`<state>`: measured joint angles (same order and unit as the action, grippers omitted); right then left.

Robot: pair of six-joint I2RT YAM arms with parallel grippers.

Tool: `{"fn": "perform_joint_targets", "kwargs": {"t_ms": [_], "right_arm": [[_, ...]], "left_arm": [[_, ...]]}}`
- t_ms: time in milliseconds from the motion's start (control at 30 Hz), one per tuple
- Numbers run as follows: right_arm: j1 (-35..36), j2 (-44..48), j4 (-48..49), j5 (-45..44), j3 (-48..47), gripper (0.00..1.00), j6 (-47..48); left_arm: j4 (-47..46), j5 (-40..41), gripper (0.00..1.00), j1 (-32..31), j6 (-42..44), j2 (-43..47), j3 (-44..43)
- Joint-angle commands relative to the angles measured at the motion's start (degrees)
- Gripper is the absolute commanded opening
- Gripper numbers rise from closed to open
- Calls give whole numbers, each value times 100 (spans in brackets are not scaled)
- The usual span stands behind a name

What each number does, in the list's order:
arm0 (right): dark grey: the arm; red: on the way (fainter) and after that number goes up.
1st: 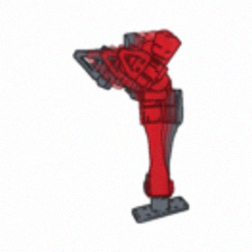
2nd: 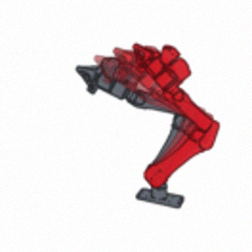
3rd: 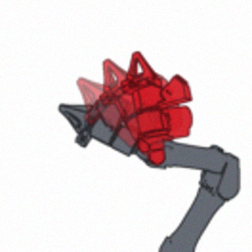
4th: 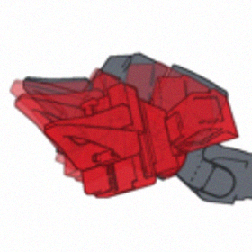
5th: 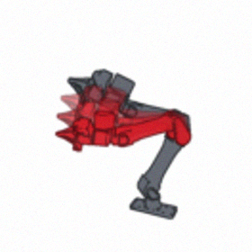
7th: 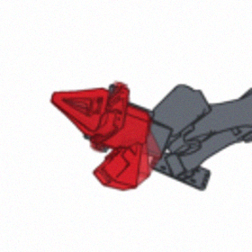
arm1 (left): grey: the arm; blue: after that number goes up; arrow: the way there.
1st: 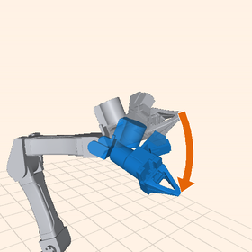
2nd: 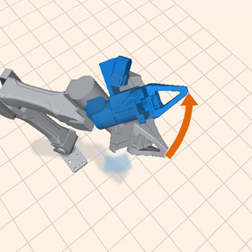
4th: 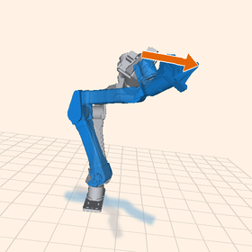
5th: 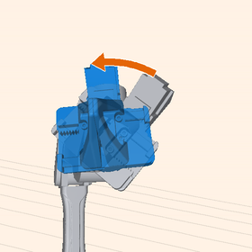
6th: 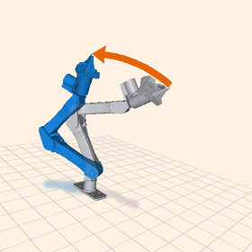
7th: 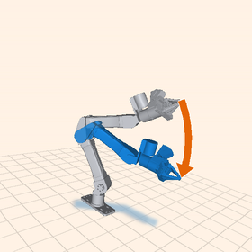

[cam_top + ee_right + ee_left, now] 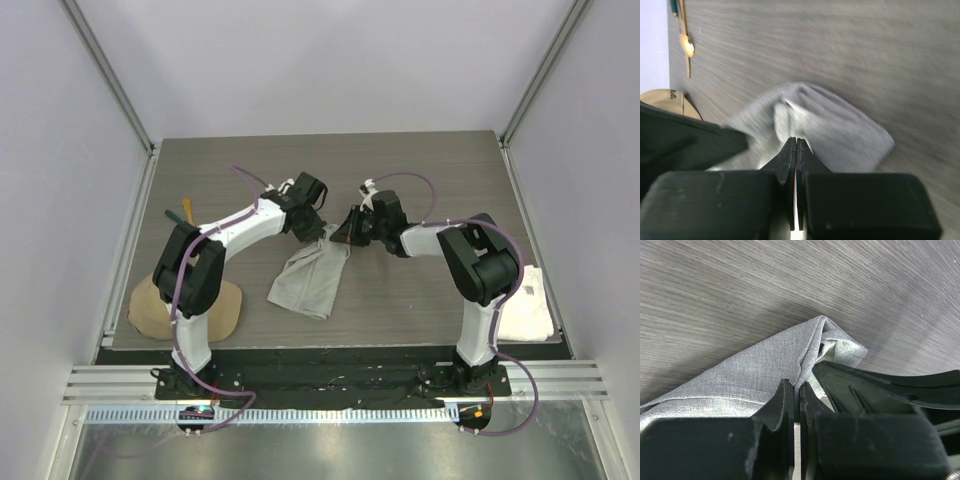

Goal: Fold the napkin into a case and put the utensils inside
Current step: Stuff the 2/3-rectangle-folded napkin at the center of the board.

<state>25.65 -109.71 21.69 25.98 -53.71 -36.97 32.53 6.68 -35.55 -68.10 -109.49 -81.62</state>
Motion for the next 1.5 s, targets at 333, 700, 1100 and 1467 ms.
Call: {"fn": "perform_joint_targets", "kwargs": {"t_ms": [333,700,1100,1467], "right_arm": [[239,-806,-807,-427,-1281,1,445],[186,168,-1870,-453,-1370,1,428],[124,512,-2082,-497,-843,1,594],[142,-349,-1528,-251,-772,1,586]], "left_arm": [[139,97,0,-84,68,-336,-723],[245,202,0,-84,-134,-354,-715],[280,273,0,-145,-239,-415,-802],[315,299,0,-259,-424,-784,-1127]]}}
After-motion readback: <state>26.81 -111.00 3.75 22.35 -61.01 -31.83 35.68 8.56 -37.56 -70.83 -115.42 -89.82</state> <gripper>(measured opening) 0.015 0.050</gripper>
